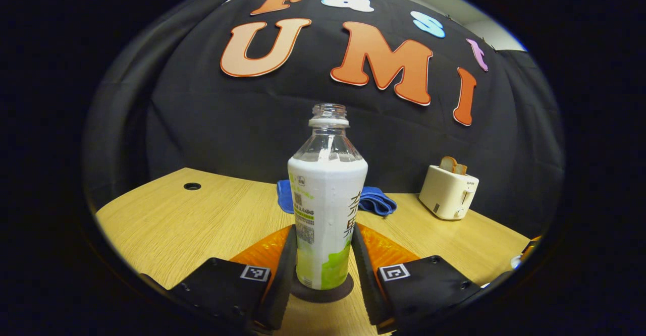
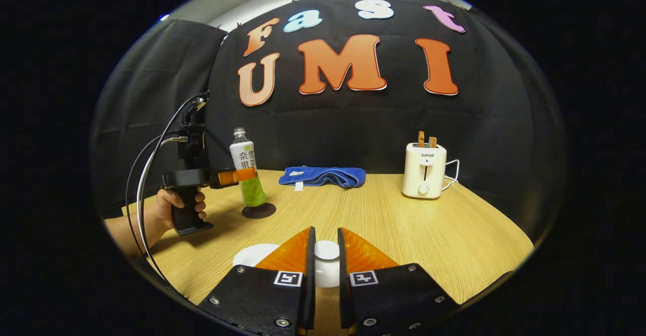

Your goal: Open the teacup lid with one hand, grasp the water bottle and pour water into the teacup with the other hand; after pouring, place the water bottle on the coaster and then close the teacup lid.

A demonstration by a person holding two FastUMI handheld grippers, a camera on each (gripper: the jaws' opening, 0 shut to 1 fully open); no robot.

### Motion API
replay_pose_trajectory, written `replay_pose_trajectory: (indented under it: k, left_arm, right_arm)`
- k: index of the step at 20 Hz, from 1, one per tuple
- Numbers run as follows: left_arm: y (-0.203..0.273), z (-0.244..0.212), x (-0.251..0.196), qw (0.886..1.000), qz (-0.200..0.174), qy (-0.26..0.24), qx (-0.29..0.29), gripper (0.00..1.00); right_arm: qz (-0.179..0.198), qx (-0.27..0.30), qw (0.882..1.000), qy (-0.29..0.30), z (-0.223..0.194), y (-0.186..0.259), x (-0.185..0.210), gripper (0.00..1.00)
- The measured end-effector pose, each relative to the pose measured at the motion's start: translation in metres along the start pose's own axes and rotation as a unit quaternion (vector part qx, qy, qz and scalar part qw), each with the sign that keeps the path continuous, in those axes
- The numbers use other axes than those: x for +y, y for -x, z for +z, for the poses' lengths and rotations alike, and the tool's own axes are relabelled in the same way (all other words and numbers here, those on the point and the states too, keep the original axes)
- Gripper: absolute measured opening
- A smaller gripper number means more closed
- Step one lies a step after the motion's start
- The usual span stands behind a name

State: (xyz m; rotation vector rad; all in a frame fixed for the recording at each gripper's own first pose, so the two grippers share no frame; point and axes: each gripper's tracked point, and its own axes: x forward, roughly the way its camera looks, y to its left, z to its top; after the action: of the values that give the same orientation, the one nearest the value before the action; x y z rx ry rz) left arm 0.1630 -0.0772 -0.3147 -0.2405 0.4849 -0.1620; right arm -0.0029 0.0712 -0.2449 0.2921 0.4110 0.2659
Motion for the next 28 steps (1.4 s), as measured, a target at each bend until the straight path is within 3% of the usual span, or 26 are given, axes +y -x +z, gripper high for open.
replay_pose_trajectory:
  k: [9, 16, 26, 28]
  left_arm:
    - [-0.002, -0.020, -0.003, 0.999, -0.001, -0.043, 0.016, 0.65]
    - [-0.002, -0.018, -0.002, 0.999, -0.009, -0.043, 0.009, 0.70]
    - [0.000, -0.018, -0.006, 0.999, -0.020, -0.041, 0.013, 0.68]
    - [0.003, -0.019, -0.006, 0.999, -0.021, -0.044, 0.018, 0.73]
  right_arm:
    - [0.006, 0.017, 1.000, 0.010, -0.011, -0.012, 0.008, 0.20]
    - [0.010, 0.014, 1.000, 0.012, -0.007, -0.012, 0.013, 0.20]
    - [0.013, 0.008, 1.000, 0.014, -0.001, -0.008, 0.018, 0.19]
    - [0.014, 0.008, 1.000, 0.013, -0.001, -0.007, 0.019, 0.19]
